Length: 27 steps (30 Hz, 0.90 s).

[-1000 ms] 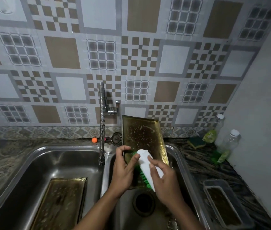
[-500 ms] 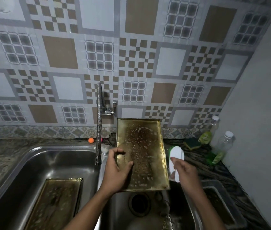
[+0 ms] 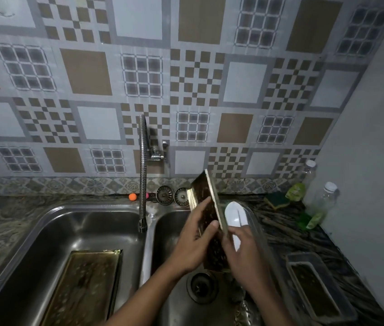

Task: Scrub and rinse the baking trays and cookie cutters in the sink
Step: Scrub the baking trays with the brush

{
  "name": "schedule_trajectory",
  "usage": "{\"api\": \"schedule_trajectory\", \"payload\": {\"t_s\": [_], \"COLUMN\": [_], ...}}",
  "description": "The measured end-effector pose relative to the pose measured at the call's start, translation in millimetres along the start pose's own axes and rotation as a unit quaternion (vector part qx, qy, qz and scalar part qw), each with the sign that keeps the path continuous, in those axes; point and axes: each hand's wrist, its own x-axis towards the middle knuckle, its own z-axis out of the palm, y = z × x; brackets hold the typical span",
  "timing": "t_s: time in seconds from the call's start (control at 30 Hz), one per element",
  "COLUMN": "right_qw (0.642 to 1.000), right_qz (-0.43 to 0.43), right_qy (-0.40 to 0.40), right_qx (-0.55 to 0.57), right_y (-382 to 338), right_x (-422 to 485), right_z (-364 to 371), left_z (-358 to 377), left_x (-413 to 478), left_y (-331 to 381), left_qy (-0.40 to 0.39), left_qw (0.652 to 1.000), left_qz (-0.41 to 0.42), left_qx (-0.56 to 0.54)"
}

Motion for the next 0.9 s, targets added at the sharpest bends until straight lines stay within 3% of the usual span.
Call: {"api": "schedule_trajectory", "payload": {"t_s": [0.07, 0.17, 0.3, 0.4, 0.53, 0.7, 0.9], "right_qw": [0.997, 0.989, 0.988, 0.995, 0.999, 0.989, 0.994], "right_qz": [-0.04, -0.073, -0.096, -0.076, -0.002, 0.097, -0.001], "right_qy": [-0.027, -0.063, -0.104, -0.056, -0.015, 0.095, 0.047], "right_qx": [-0.069, -0.116, -0.068, 0.013, 0.049, 0.065, 0.095], "right_y": [-9, -21, -25, -24, -14, -6, -57], "right_x": [-9, -18, -17, -4, 20, 54, 45], "right_z": [8, 14, 16, 11, 1, -9, 14], "left_z": [5, 6, 2, -6, -9, -2, 2], "left_x": [2, 1, -6, -9, -11, -18, -6], "left_y": [6, 8, -1, -8, -9, -10, -9], "left_qy": [0.001, 0.085, 0.151, 0.191, 0.181, 0.103, 0.13], "left_qw": [0.996, 0.985, 0.978, 0.978, 0.977, 0.989, 0.965], "left_qz": [-0.034, -0.072, -0.065, -0.044, -0.044, -0.031, -0.058], "left_qx": [-0.079, -0.133, -0.129, -0.069, -0.107, -0.098, -0.219]}}
